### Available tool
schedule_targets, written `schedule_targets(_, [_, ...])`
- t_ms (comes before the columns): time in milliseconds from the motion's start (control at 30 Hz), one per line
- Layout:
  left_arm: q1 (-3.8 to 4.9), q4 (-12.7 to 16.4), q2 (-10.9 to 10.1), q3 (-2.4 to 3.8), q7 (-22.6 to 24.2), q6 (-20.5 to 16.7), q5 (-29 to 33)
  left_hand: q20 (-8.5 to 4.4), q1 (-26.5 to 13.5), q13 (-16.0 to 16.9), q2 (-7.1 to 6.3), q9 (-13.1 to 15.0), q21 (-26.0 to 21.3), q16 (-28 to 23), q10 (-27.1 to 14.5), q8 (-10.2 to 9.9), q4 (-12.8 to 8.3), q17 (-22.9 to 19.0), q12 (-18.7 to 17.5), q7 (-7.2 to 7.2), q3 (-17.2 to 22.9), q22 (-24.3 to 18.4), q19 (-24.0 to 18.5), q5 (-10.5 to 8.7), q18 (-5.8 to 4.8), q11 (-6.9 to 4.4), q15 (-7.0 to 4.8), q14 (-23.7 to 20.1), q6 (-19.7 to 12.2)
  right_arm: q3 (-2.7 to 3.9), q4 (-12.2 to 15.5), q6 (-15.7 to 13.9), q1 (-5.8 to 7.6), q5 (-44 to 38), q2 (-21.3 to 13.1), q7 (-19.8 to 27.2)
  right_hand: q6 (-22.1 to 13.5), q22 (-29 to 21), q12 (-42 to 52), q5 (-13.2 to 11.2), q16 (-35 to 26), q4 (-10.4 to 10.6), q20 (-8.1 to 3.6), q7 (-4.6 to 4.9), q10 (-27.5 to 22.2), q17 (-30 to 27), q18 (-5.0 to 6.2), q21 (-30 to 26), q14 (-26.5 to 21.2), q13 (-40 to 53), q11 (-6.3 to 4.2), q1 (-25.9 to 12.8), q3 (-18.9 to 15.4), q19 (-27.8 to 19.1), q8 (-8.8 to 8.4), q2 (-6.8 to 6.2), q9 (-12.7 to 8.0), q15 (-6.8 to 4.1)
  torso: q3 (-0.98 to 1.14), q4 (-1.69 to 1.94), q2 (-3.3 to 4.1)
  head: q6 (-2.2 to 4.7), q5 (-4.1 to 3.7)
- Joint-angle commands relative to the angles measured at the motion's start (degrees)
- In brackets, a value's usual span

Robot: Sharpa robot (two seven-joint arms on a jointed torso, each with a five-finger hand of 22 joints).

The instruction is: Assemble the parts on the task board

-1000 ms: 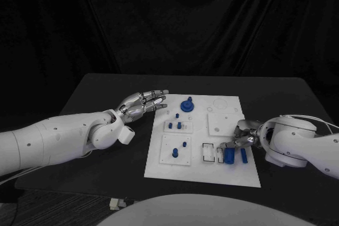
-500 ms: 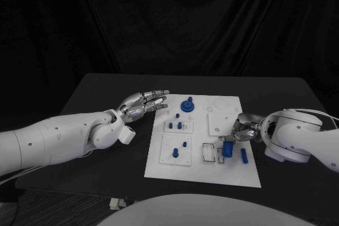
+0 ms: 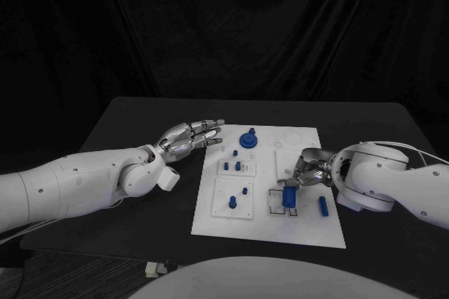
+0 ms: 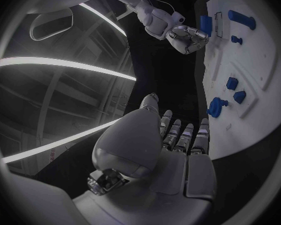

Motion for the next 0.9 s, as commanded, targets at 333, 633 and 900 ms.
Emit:
schedule_targets(333, [-0.09,0.1,0.0,0.06,0.3,0.8,0.4,0.04,0.4,0.0,0.05,-0.1,0.2,-0.2,-0.4,-0.3,0.1,0.0,-0.4,0.32,0.4,-0.1,0.1,0.35,0.15,-0.22,0.44,0.0,0.0,0.01,-1.2,0.4,-1.91,-2.6,2.6,0.3,-1.3,12.3,0.2,-0.6,0.1,-1.5,-0.28,0.21,6.0,15.0,1.13,-0.4,6.0,15.1,-0.19,2.2,1.1,2.3,-0.12,1.53,2.0,-0.24,-0.01,0.05,0.04,-0.01,0.15])
schedule_targets(633, [-0.12,0.1,0.1,0.06,0.1,1.0,0.4,0.04,0.4,0.0,0.1,-0.1,0.2,-0.2,-0.4,-0.3,0.1,0.0,-0.4,0.34,0.4,-0.2,0.1,0.4,0.14,-0.22,0.45,0.0,0.0,0.01,-1.5,0.5,-2.25,-3.1,3.2,0.4,-1.9,12.4,0.2,-2.9,0.2,-0.8,-0.1,0.5,6.0,15.1,1.1,-0.3,6.0,15.1,0.05,1.8,0.7,2.4,-0.05,1.45,2.7,-0.04,0.0,-0.03,-0.01,-0.01,0.24])
schedule_targets(900, [-0.15,0.0,0.1,0.06,0.0,1.2,0.4,0.03,0.4,0.0,0.16,-0.1,0.2,-0.3,-0.4,-0.3,0.1,0.0,-0.4,0.38,0.4,-0.2,0.1,0.48,0.11,-0.24,0.48,0.0,0.0,0.01,-1.6,0.8,-2.31,-3.5,3.4,0.2,-2.4,12.4,0.2,-12.4,0.1,1.7,0.21,0.8,6.0,15.0,1.1,-0.4,6.0,15.1,0.37,-0.6,-1.5,2.4,0.11,-0.94,3.8,0.24,0.0,-0.02,0.02,-0.01,0.5])
